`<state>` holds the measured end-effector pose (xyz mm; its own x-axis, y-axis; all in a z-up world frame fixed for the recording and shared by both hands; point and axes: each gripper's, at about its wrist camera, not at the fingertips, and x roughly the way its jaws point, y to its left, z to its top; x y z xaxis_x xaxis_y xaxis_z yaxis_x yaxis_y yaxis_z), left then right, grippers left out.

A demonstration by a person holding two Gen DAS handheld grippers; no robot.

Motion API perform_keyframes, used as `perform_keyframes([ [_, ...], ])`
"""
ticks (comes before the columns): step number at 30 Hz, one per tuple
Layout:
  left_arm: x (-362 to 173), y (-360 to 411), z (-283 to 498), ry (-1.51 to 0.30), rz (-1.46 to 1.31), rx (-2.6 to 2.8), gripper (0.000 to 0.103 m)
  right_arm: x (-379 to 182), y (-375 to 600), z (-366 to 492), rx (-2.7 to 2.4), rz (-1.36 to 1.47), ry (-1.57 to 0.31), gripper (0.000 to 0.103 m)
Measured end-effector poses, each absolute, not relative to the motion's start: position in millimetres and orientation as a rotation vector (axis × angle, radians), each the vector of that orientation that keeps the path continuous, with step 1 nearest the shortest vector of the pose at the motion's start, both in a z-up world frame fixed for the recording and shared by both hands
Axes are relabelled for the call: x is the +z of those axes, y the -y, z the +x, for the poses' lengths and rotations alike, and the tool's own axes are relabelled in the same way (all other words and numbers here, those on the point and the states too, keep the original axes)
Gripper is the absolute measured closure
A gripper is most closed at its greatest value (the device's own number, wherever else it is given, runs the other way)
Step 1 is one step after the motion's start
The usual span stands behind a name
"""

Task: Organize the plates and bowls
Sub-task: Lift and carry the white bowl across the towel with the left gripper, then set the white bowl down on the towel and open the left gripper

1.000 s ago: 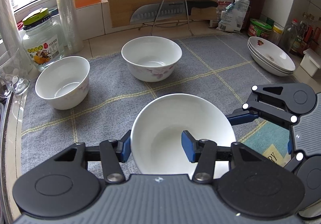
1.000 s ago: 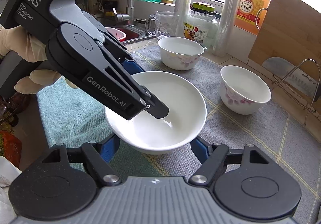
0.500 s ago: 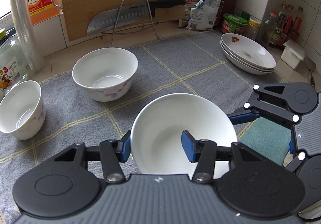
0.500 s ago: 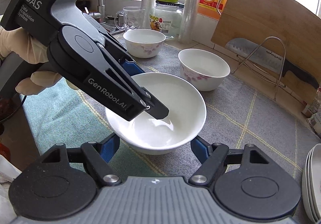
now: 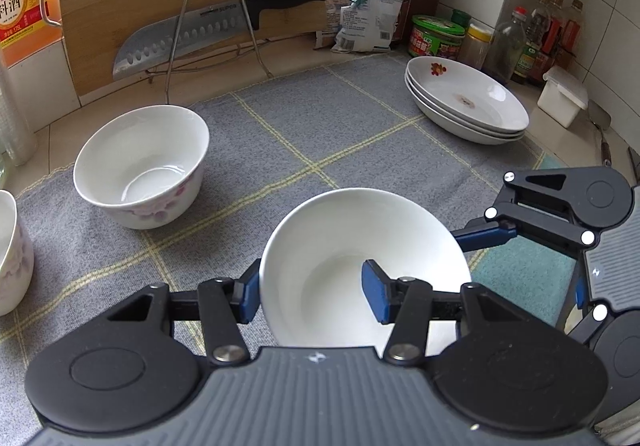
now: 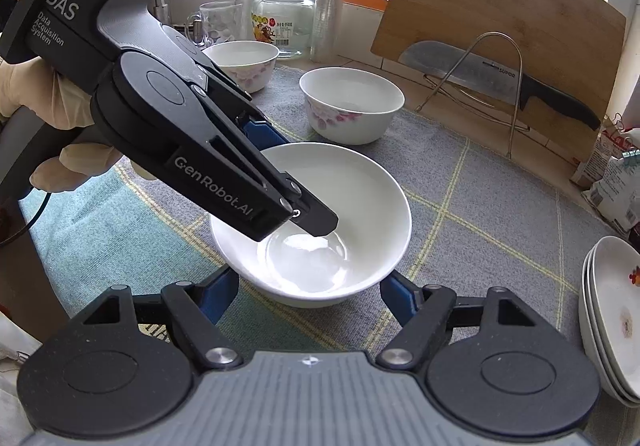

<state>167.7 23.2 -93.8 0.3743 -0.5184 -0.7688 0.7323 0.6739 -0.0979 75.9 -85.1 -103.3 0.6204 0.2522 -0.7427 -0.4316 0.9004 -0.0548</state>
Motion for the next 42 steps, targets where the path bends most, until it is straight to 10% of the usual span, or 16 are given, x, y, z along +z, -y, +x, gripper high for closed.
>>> perform_keyframes([
  [15, -99.0, -15.6, 171.0, -0.883, 0.265, -0.823, 0.051, -105.4, 96.3, 78.1, 0.384, -0.196, -0.840, 0.022],
  [20, -97.3, -16.0, 167.6, -0.859, 0.252, -0.834, 0.022, -105.3, 96.1, 80.4, 0.388, -0.193, -0.845, 0.021],
  [24, -90.6, -19.7, 163.3, -0.819, 0.231, -0.822, 0.012, -101.5, 96.9, 76.7, 0.387, -0.184, -0.817, 0.000],
  [42, -89.5, -70.2, 142.0, -0.696, 0.228, -0.480, 0.003, -84.5, 115.4, 68.9, 0.372, -0.125, -0.806, 0.000],
])
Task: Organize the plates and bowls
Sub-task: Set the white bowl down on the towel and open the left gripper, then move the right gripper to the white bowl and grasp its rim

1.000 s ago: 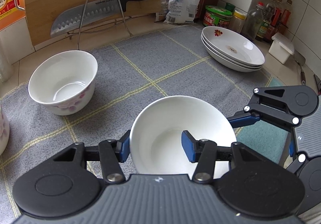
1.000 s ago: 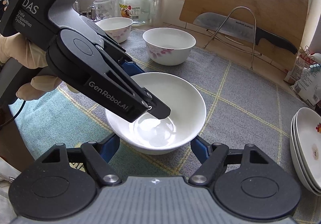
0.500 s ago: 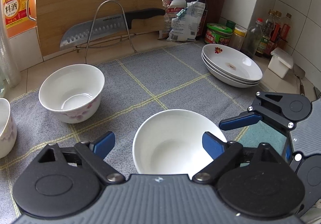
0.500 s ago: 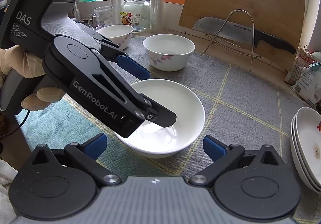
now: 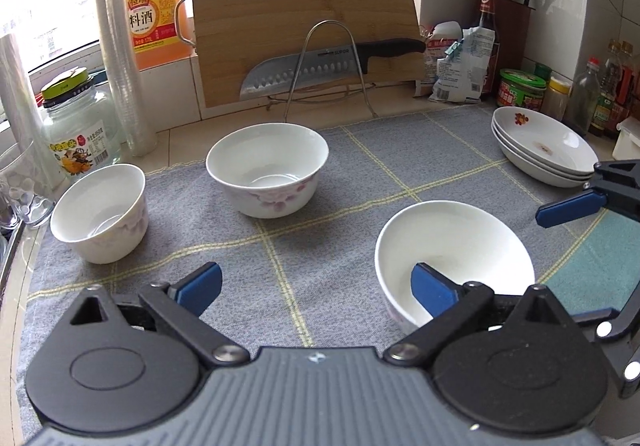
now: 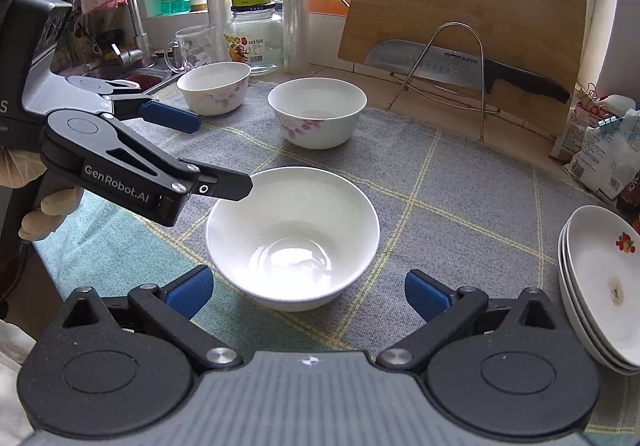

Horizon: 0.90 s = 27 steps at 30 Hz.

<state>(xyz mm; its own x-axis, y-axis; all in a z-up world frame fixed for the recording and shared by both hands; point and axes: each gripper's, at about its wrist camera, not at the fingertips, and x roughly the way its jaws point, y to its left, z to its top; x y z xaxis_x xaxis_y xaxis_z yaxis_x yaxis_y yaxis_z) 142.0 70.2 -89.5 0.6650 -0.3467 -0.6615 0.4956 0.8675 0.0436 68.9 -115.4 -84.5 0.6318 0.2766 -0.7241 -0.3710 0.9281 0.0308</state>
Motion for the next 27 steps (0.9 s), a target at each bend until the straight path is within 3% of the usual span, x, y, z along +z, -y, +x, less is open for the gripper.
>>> perform_keyframes([
  [27, -99.9, -90.4, 198.6, -0.610, 0.212, -0.356, 0.002, -63.3, 110.9, 164.1, 0.432, -0.064, -0.900, 0.000],
])
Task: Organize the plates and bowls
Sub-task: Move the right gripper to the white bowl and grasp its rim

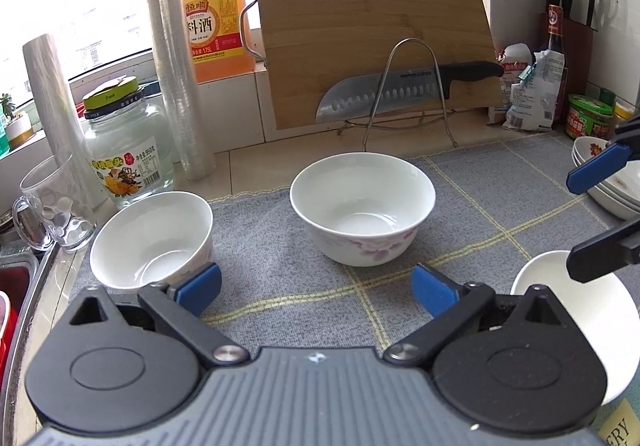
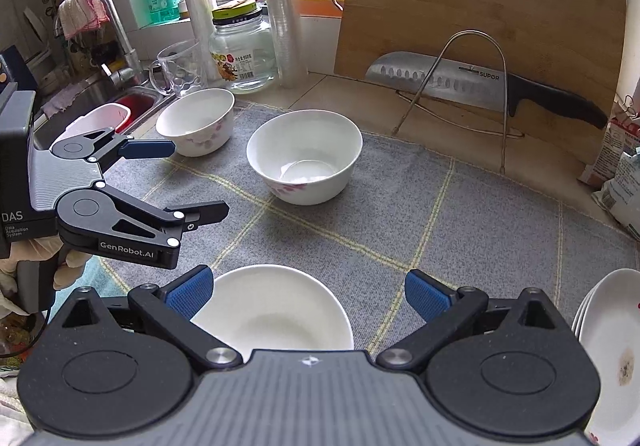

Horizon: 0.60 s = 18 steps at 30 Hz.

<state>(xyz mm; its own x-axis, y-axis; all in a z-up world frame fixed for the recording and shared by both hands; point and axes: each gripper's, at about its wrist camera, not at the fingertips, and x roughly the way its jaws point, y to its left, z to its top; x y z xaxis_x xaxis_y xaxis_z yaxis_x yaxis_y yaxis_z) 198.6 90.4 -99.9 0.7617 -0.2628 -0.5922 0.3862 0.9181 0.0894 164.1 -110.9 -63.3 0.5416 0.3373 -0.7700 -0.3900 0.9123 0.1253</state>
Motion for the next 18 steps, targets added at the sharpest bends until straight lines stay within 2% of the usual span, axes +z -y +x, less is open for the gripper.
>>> perform_keyframes([
  [18, -115.7, -69.8, 235.5, -0.610, 0.224, -0.420, 0.003, -65.2, 85.4, 264.1, 0.539, -0.100, -0.943, 0.000],
])
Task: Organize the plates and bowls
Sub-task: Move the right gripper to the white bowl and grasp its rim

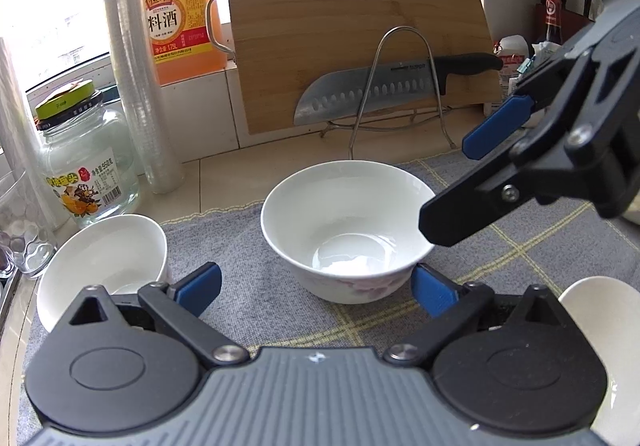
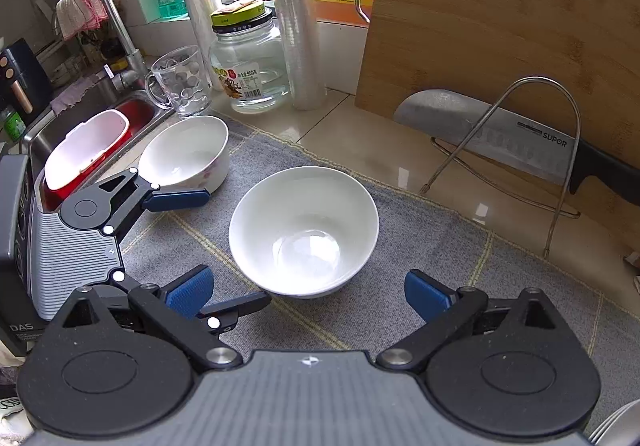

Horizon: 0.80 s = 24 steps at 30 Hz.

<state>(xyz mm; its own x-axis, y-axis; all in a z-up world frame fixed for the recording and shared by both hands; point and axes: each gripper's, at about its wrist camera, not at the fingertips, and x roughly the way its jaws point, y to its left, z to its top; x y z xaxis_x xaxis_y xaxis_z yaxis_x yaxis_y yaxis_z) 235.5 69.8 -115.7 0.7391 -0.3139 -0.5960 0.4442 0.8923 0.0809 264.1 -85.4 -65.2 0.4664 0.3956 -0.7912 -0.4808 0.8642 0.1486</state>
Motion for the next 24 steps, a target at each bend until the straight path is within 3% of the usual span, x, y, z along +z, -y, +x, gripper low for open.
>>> perform_keyframes([
  [8, -117.9, -61.6, 243.1, -0.612, 0.238, -0.478, 0.006, -74.8, 80.4, 290.4, 0.573, -0.106, -0.972, 0.001],
  [24, -119.3, -59.4, 247.1, -0.614, 0.236, -0.537, 0.012, -94.9, 71.9, 324.7, 0.597, -0.103, -1.012, 0.014],
])
